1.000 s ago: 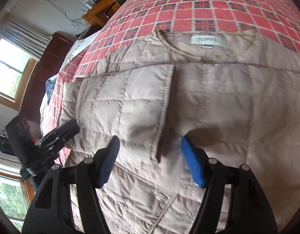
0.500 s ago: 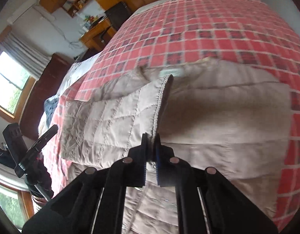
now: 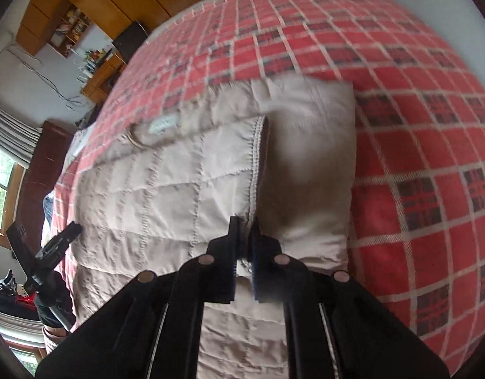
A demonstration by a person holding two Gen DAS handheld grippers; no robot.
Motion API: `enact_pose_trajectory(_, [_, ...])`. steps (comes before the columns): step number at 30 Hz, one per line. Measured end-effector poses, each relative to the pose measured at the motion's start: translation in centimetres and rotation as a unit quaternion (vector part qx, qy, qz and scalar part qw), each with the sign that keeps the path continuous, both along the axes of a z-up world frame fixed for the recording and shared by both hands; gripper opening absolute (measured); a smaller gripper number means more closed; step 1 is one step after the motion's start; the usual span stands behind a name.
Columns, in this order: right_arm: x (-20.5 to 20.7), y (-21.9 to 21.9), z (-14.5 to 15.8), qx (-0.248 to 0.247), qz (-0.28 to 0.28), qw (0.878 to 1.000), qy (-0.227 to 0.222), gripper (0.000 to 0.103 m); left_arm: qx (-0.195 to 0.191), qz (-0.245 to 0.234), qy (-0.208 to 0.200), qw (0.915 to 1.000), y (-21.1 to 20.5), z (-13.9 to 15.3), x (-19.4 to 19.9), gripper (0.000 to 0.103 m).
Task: Fold large clothes
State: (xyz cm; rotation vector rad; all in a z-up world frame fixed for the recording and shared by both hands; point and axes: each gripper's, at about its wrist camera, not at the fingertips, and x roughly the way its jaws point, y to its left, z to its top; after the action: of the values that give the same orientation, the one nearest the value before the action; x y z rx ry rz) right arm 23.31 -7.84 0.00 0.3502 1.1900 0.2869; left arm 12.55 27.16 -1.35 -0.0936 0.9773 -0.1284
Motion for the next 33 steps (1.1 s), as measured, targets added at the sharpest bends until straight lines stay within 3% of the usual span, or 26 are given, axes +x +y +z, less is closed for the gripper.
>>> enact_pose_trajectory(6, [-0.9,0.4,-1.3,-0.013,0.011,1.0,0.01,0.013,-0.003,0.003,0.011,0.9999,0.4,-0.8,0.1,0.048])
enact_pose_trajectory(8, [-1.2,0.0,-0.2,-0.029,0.001,1.0,0.0,0.024,-0.007,0.009,0.01,0.9999,0.7,-0.2,-0.1,0.046])
enact_pose_trajectory(12, [-2.2,-0.6,3.3,-0.045,-0.011,0.997,-0.055,0.03,-0.042,0.012,-0.02,0.9988,1.2,2.6,-1.2,0.046])
enact_pose_trajectory(16, [-1.9,1.4,3.8,-0.044,0.02,0.997,-0.06,0.031,-0.036,-0.006,-0.033,0.9988,-0.6,4.1,-1.1,0.047])
enact_pose_trajectory(25, [-0.4,2.5,-1.4,-0.045,0.027,0.999,-0.004,0.028,-0.031,-0.012,0.027,0.9991,-2.3,-0.3,1.3,0.047])
enact_pose_trajectory(33, [0.0,2.4,-1.8,-0.035,0.031,0.999,0.0,0.029,-0.005,-0.017,0.027,0.9995,-3.1,-1.3,1.3,0.047])
